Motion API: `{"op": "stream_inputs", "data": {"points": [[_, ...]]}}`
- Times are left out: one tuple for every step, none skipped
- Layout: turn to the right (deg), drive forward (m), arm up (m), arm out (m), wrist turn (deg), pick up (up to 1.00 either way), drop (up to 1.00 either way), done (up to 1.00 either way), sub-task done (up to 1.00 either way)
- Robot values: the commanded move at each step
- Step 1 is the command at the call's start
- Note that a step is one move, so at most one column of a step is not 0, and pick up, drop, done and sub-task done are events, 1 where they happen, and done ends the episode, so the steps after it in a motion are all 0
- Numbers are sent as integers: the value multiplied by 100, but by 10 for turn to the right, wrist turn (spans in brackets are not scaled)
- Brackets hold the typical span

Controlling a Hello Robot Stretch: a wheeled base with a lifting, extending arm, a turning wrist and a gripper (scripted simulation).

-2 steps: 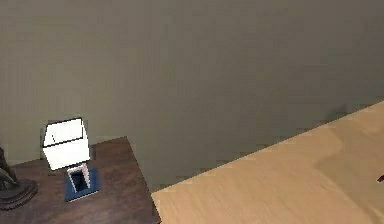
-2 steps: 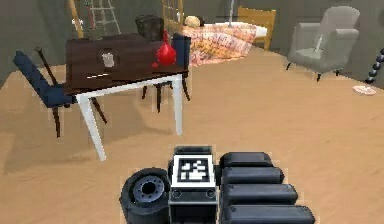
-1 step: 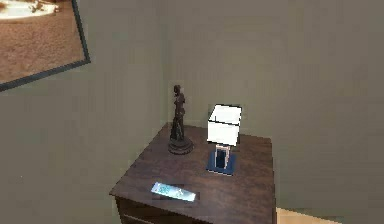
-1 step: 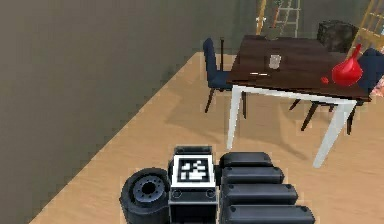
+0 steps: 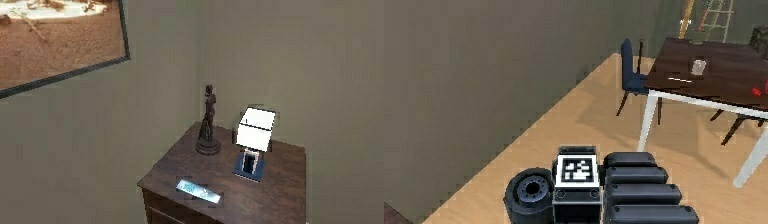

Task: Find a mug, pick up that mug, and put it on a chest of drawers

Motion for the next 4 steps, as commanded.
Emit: {"op": "stream_inputs", "data": {"points": [[450, 0, 0, 0, 0, 0, 0, 0, 0], [30, 0, 0, 0, 0, 0, 0, 0, 0], [-450, 0, 0, 0, 0, 0, 0, 0, 0], [-30, 0, 0, 0, 0, 0, 0, 0, 0]]}}
